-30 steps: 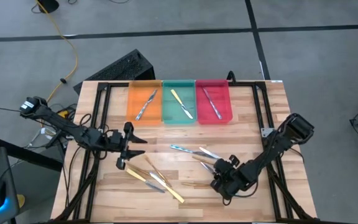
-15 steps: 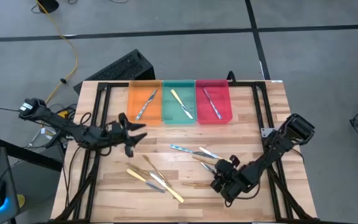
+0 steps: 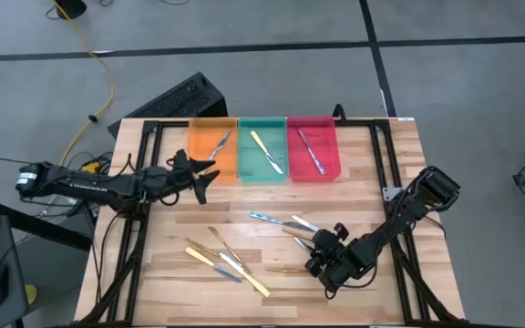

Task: Sort silverware by color (type)
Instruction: Put the blue patterned table knife into the red bin

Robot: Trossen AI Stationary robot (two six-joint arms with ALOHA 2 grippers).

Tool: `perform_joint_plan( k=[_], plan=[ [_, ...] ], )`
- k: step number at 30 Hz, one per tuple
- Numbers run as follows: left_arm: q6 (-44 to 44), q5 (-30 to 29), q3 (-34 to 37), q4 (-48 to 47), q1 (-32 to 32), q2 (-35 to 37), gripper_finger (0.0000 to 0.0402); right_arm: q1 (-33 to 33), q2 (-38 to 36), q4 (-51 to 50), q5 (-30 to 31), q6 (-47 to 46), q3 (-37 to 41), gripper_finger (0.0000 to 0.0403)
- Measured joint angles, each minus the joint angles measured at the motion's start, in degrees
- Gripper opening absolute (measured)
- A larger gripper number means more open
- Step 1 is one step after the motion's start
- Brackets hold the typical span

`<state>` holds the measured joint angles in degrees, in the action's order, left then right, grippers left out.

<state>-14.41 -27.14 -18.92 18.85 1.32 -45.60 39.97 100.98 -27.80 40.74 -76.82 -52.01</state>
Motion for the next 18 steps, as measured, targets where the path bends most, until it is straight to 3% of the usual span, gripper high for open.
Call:
perform_joint_plan(
  k=[9, 18],
  plan=[
    [-0.1, 2.1, 0.0, -0.4, 1.5, 0.0, 0.0168, 0.2, 6.0, 12.8, 0.3, 4.9, 0.0, 0.0186],
    [-1.2, 4.4, 0.0, -0.5, 1.5, 0.0, 0.0168, 0.6, 7.8, 12.4, 1.6, 3.1, -0.3, 0.0186]
  ],
)
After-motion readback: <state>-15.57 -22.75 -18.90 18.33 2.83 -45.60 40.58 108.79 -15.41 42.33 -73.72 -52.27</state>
